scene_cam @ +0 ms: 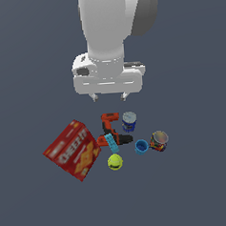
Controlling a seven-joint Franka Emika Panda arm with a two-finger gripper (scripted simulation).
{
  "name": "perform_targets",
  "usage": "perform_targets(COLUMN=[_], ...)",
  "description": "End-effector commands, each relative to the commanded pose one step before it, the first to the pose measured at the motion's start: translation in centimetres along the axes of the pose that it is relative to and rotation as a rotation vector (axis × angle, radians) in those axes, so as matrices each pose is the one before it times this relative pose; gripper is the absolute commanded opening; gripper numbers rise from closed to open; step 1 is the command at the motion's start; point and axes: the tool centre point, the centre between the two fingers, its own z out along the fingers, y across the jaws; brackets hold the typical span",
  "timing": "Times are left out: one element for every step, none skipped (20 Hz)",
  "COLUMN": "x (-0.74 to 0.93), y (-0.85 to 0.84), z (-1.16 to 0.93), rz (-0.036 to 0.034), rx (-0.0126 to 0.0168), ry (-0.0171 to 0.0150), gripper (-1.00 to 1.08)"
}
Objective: Pick up a designated object from a clutter of objects.
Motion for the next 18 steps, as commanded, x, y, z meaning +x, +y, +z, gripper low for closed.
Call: perform_targets(x=[0.000,-0.011,-0.038,-0.061,-0.085,-0.106,-0.118,-0.095,-0.069,-0.046,-0.019,0.012,0.010,0.024,-0.003,-0.008,-0.003,0.005], y=[0.001,-0.010,-0.012,-0.025,-0.033,-0.046,-0.054,-0.047,-0.041,-0.029,-0.023,-0.023,0.044,0.011,0.042,0.009,-0.034,-0.080], z=[0.000,0.019,0.046,0.080,0.110,0.145,0.166,0.141,0.113,0.080,0.050,0.017,-0.064,-0.044,-0.054,-0.004,0.049,0.102], rz=[0.00000,-0.00066,-0.00171,-0.00286,-0.00393,-0.00500,-0.00550,-0.00441,-0.00322,-0.00200,-0.00089,0.00000,0.00111,0.00000,0.00000,0.00000,0.00000,0.00000], rx=[0.00000,-0.00067,-0.00174,-0.00293,-0.00406,-0.00522,-0.00584,-0.00476,-0.00355,-0.00227,-0.00109,0.00000,0.00127,0.00000,0.00000,0.00000,0.00000,0.00000], ry=[0.00000,-0.00074,-0.00201,-0.00337,-0.00464,-0.00592,-0.00655,-0.00529,-0.00390,-0.00247,-0.00116,0.00000,0.00138,0.00000,0.00000,0.00000,0.00000,0.00000], gripper=[1.00,1.00,1.00,1.00,1.00,1.00,1.00,1.00,1.00,1.00,1.00,1.00,1.00,1.00,1.00,1.00,1.00,1.00])
